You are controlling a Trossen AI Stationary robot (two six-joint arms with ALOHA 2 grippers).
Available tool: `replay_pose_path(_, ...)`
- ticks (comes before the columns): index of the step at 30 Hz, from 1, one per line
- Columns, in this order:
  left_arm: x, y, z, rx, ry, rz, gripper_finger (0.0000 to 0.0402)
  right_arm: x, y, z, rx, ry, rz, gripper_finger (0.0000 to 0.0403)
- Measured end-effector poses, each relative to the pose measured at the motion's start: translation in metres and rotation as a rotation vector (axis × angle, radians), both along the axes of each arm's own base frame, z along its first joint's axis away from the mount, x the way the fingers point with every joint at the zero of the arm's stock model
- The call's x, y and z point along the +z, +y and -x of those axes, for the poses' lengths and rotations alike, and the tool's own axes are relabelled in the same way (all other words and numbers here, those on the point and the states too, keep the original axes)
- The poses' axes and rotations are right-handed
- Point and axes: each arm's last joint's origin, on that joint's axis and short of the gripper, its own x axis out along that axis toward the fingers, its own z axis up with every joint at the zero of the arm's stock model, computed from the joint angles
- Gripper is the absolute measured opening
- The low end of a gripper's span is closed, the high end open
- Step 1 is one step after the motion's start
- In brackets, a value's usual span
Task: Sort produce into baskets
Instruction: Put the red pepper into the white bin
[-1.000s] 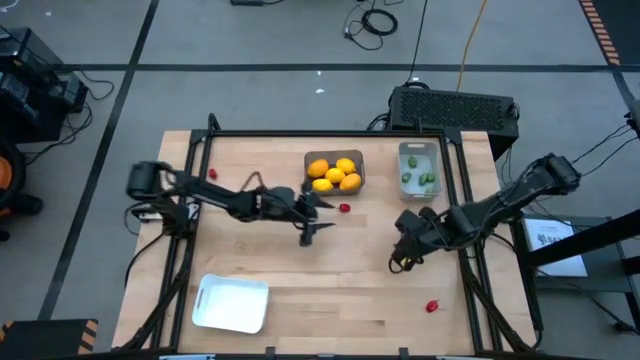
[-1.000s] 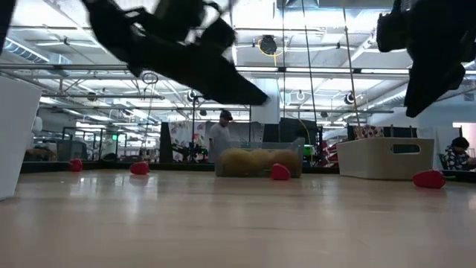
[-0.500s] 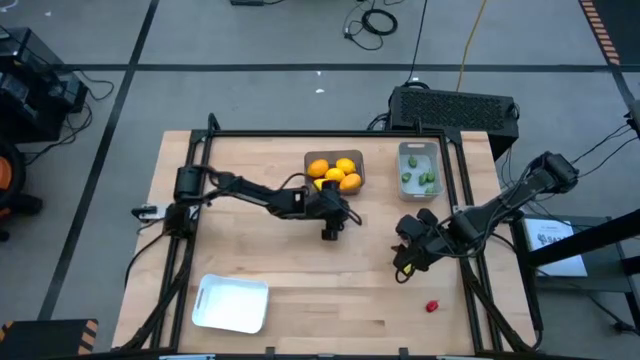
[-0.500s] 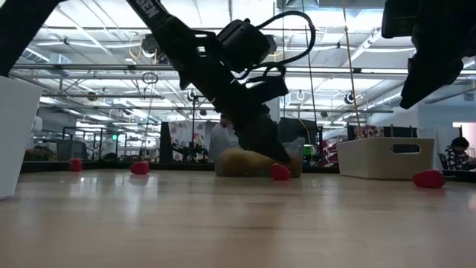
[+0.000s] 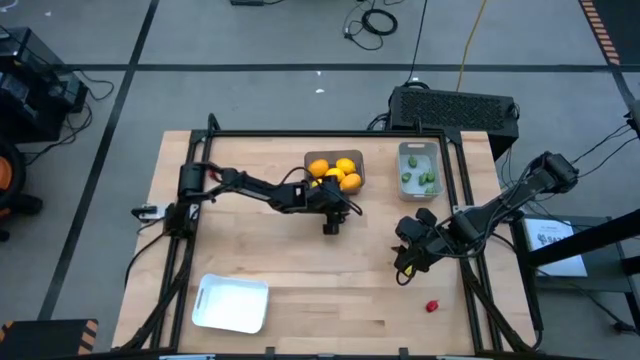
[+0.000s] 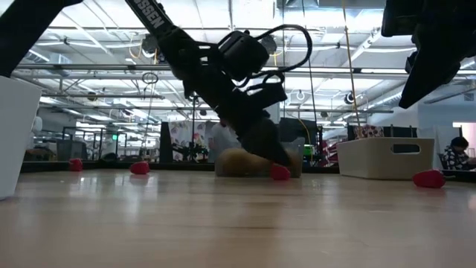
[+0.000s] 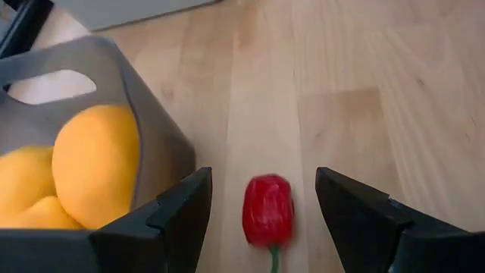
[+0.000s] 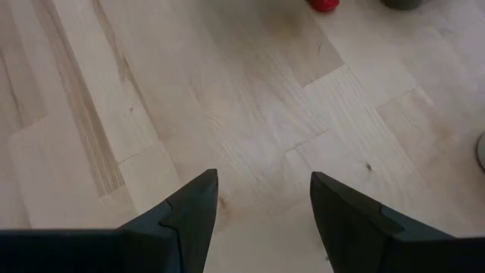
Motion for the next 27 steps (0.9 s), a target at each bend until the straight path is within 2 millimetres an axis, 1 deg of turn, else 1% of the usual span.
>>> replay_pose_path(6,-0.010,0.000,-0.002,0.000,0.006,0.002,0.0244,0.000,0.000,0.000,0.000,-0.002,-0.001,0.0201)
replay_pose_path(12,-0.016,0.005,-0.002,0.024,0.009,0.021,0.0244,0.000,0.000,-0.001,0.000,-0.005,-0.004,0.0201)
replay_pose_path(15,-0.023,0.005,-0.003,0.020,0.015,0.035,0.0244,0.000,0.000,-0.001,0.000,-0.007,-0.005,0.0201)
replay_pose_path(27,-0.025,0.005,-0.003,0.012,0.025,0.043,0.0244,0.001,0.001,-0.002,0.000,-0.023,-0.014,0.0201)
